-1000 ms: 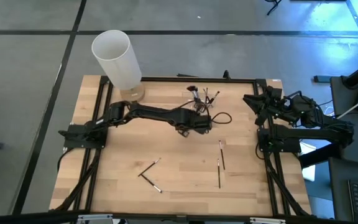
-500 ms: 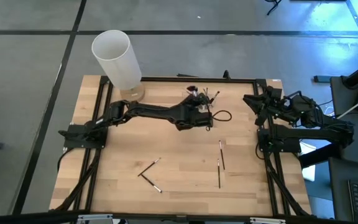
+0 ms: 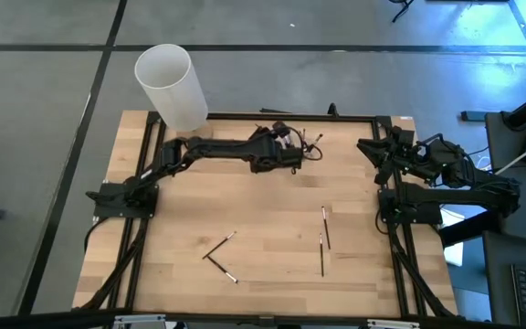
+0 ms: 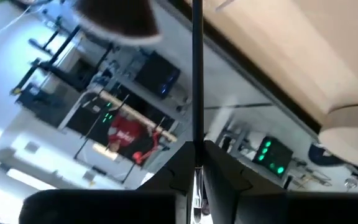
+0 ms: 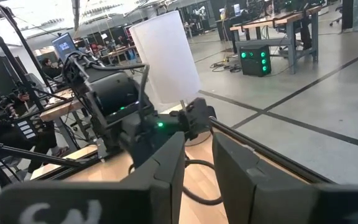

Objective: Put items in baskets/containers
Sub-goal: Put the black eyeshadow brush into the transparent organizer

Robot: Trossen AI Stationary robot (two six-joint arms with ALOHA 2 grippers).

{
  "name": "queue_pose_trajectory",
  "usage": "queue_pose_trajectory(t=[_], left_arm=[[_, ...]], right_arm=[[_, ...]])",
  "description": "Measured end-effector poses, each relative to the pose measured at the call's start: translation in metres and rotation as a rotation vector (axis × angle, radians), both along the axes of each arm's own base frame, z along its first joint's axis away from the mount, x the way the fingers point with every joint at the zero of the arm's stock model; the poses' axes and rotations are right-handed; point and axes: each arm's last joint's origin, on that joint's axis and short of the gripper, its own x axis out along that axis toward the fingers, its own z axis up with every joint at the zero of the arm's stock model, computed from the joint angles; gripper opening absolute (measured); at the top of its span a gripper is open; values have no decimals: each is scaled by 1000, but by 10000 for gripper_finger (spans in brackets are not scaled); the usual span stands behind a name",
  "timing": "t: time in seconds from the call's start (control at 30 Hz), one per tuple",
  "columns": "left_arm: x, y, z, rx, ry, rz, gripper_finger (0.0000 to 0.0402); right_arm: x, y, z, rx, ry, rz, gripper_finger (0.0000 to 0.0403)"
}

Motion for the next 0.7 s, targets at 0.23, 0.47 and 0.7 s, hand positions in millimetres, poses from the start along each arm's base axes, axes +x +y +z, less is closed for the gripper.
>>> queue_pose_trajectory(t=[0.23,0.47,0.7], left_arm=[[-1,5,-2,-74,24,-14,25],[-1,12,-2,-82,8,-2,63],[4,15,2,37,34,-20,124]], right_arm=[[0,0,0,0,-4,0,84],[0,0,1,0,-5,0,84],[0,0,1,-1,-5,0,84]])
